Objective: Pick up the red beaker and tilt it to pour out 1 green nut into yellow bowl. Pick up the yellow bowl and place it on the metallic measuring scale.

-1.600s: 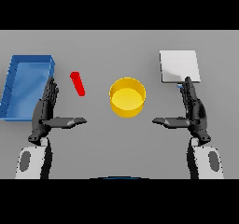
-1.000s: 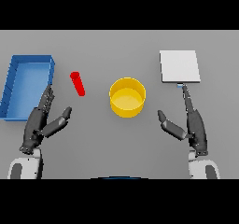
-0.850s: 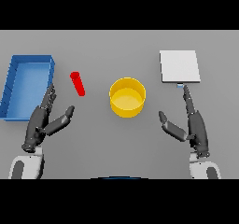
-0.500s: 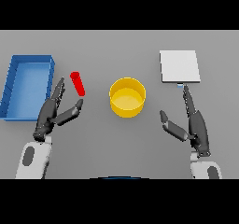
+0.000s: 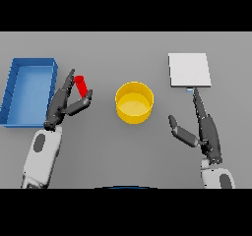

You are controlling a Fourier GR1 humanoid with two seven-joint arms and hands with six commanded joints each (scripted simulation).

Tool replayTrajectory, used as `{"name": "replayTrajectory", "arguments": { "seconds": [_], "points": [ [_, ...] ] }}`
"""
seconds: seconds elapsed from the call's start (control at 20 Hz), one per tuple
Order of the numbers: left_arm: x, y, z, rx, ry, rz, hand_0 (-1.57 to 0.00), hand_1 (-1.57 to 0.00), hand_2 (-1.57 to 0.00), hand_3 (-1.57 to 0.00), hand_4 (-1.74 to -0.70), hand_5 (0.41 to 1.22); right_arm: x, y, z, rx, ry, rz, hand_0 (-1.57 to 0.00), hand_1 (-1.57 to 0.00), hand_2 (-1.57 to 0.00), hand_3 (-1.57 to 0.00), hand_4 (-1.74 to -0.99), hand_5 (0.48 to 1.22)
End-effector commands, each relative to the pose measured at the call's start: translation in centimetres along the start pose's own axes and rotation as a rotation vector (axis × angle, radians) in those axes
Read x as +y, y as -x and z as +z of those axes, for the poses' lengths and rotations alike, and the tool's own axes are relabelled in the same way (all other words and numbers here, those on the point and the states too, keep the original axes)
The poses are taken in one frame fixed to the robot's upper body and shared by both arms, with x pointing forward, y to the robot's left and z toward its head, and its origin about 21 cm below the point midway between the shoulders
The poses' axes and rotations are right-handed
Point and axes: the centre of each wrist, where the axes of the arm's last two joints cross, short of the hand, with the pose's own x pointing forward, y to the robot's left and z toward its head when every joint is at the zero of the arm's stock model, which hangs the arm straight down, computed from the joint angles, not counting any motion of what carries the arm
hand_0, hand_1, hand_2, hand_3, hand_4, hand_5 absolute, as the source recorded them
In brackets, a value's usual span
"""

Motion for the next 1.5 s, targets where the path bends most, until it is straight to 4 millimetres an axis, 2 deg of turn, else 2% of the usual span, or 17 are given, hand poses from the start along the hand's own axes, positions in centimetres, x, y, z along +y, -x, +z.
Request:
{"name": "replayTrajectory", "arguments": {
  "seconds": [0.0,0.45,0.75,0.8,0.85,0.9,0.95,1.0,1.1,1.15,1.25,1.35,1.45],
  "points": [
    [0.0,0.0,-0.4,0.002,0.000,-0.006,0.00,0.00,0.00,0.00,-1.29,0.685,-0.1,0.3,0.0,0.003,0.001,-0.002,0.00,0.00,0.00,0.00,-1.269,0.638],
    [-0.6,0.2,-3.1,0.023,0.019,-0.022,0.00,0.00,0.00,0.00,-1.29,0.683,-0.2,0.0,0.0,-0.011,0.009,-0.020,0.00,0.00,0.00,0.00,-1.265,0.638],
    [-0.9,0.2,-4.2,-0.003,0.012,0.024,0.00,0.00,0.00,0.00,-1.35,0.704,-0.1,0.2,0.1,-0.012,0.017,-0.007,0.00,0.00,0.00,0.00,-1.261,0.641],
    [-1.5,0.0,-4.5,-0.021,0.008,0.041,0.00,-0.03,-0.07,-0.03,-1.38,0.724,-0.1,0.3,0.3,-0.004,0.008,-0.001,0.00,0.00,0.00,0.00,-1.259,0.642],
    [-1.6,0.1,-4.6,-0.019,-0.003,0.059,-0.12,-0.15,-0.18,-0.12,-1.41,0.750,-0.3,0.1,0.3,-0.015,0.007,-0.004,0.00,0.00,0.00,0.00,-1.260,0.642],
    [-1.4,0.3,-4.5,-0.008,-0.015,0.077,-0.29,-0.33,-0.36,-0.29,-1.45,0.783,-0.4,0.1,0.2,-0.008,0.015,0.005,0.00,0.00,0.00,0.00,-1.258,0.644],
    [-1.7,0.1,-4.8,0.010,-0.029,0.081,-0.44,-0.48,-0.52,-0.55,-1.45,0.871,-0.4,0.3,0.4,-0.002,0.016,0.005,0.00,0.00,0.00,0.00,-1.257,0.645],
    [-2.0,-0.1,-5.1,0.010,-0.035,0.057,-0.66,-0.70,-0.73,-0.72,-1.50,0.941,-0.3,0.1,0.4,-0.002,0.014,0.001,0.00,0.00,0.00,0.00,-1.255,0.644],
    [-2.2,-0.2,-5.3,-0.006,-0.017,0.033,-0.99,-1.01,-1.03,-0.93,-1.57,1.042,-0.2,0.0,0.3,-0.003,0.020,-0.005,0.00,0.00,0.00,0.00,-1.254,0.645],
    [-2.3,0.0,-5.4,-0.026,-0.003,0.023,-1.11,-1.12,-1.14,-0.97,-1.60,1.078,-0.3,0.2,0.3,0.003,0.018,-0.004,0.00,0.00,0.00,0.00,-1.252,0.644],
    [-2.3,0.0,-5.3,-0.034,0.013,0.007,-1.27,-1.29,-1.30,-1.19,-1.54,1.129,-0.4,0.3,0.5,-0.003,0.019,-0.009,0.00,0.00,0.00,0.00,-1.254,0.644],
    [-2.7,-0.4,-5.5,-0.005,0.008,0.010,-1.38,-1.39,-1.40,-1.33,-1.51,1.162,-0.4,0.3,0.4,0.004,0.017,-0.004,0.00,0.00,0.00,0.00,-1.257,0.645],
    [-2.8,-0.6,-5.4,-0.014,-0.017,0.032,-1.45,-1.45,-1.46,-1.41,-1.59,1.151,0.0,0.0,0.3,0.006,0.016,-0.020,0.00,0.00,0.00,0.00,-1.257,0.643]
  ]
}}
